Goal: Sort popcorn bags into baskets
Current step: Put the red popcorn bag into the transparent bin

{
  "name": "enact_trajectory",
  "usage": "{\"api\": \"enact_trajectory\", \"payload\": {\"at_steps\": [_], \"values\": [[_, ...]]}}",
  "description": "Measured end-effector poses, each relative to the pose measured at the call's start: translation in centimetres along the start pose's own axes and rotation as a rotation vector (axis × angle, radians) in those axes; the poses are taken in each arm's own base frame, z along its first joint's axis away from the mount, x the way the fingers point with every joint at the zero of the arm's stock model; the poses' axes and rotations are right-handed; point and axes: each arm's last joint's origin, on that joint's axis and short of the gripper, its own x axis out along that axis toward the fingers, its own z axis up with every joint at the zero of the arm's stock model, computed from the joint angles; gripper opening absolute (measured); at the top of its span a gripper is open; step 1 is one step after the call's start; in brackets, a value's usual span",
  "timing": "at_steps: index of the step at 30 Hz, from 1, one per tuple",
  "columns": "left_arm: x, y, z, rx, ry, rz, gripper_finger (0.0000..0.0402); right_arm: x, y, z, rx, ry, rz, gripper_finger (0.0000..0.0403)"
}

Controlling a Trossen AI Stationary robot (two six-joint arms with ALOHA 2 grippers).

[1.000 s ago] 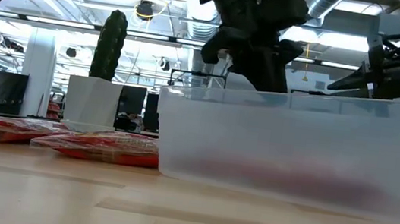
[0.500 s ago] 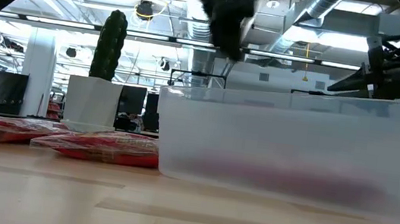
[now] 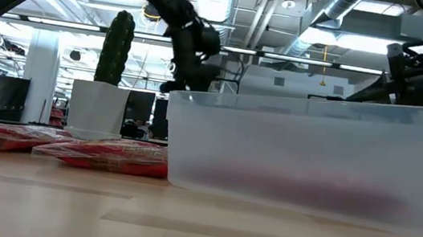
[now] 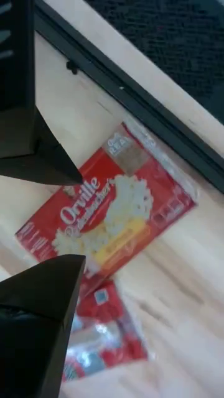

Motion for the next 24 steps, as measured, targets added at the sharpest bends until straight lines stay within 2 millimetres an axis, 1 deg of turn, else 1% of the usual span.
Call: {"api": "enact_trajectory", "payload": {"at_steps": [3, 8, 11, 18, 20, 24], "values": [[1.3, 0.4, -0.9, -0.025, 0.035, 0.016, 0.0179, 0.0, -0.2, -0.2, -0.006, 0.016, -0.016, 0.0118], [2.6, 0.2, -1.6, -0.024, 0.025, 0.124, 0.0179, 0.0, -0.2, -0.2, -0.008, 0.024, -0.024, 0.0118], [3.2, 0.1, -1.6, -0.041, -0.010, 0.124, 0.0179, 0.0, -0.2, -0.2, -0.008, 0.020, -0.027, 0.0118], [5.6, 0.5, -3.2, -0.120, -0.013, 0.107, 0.0179, 0.0, -0.3, -0.2, -0.008, 0.007, -0.040, 0.0118], [6.0, 0.6, -3.8, -0.132, 0.004, 0.108, 0.0179, 0.0, -0.3, -0.2, -0.008, 0.007, -0.041, 0.0118], [6.1, 0.6, -3.8, -0.140, -0.019, 0.106, 0.0179, 0.0, -0.3, -0.2, -0.008, 0.007, -0.041, 0.0118]]}}
